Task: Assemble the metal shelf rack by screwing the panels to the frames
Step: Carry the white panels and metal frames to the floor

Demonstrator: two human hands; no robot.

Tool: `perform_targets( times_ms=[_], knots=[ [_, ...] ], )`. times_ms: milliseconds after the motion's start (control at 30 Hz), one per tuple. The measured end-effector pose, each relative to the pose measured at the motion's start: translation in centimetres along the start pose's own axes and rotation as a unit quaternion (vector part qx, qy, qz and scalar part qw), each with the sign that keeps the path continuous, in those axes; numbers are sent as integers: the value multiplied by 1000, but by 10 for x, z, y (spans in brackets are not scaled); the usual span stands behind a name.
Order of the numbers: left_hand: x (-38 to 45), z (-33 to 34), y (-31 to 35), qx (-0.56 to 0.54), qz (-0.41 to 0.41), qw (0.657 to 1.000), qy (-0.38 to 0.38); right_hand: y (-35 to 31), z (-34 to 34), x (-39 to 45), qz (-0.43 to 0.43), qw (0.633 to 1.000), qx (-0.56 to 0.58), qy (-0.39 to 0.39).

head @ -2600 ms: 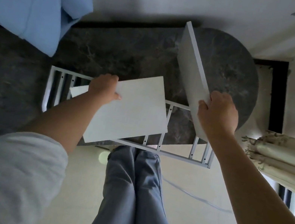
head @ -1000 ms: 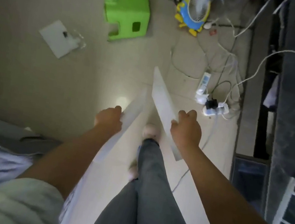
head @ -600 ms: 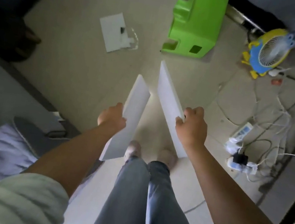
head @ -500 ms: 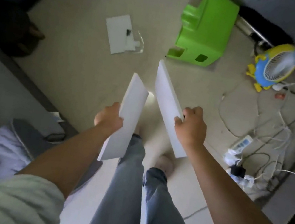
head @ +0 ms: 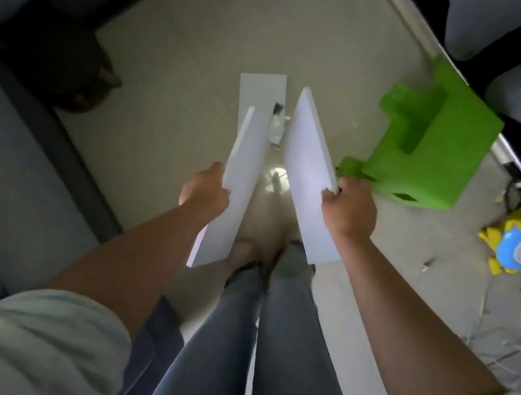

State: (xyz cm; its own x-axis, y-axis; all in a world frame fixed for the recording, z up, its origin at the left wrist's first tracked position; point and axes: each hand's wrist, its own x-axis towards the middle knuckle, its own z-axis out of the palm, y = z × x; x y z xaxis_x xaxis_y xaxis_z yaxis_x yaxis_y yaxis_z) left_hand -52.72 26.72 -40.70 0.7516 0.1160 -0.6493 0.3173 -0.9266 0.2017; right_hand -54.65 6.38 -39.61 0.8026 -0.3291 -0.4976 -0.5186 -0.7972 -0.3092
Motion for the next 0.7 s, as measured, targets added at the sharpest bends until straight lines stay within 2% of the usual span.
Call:
perform_targets(
  times_ms=[167,367,533,700],
  knots=[
    [77,-24,20,-58,-31,998,24,-39,2,90,9,999,-7,-45],
    [166,-23,34,-114,-96,988,31,-92,21,198,-21,997,-11,-76],
    [232,-11,26,-157,-155,975,29,-106,50,251,-16,997,32,-64],
    [314,20,10,-190,-196,962,27,-107,92,307,-47,994,96,-39]
  ],
)
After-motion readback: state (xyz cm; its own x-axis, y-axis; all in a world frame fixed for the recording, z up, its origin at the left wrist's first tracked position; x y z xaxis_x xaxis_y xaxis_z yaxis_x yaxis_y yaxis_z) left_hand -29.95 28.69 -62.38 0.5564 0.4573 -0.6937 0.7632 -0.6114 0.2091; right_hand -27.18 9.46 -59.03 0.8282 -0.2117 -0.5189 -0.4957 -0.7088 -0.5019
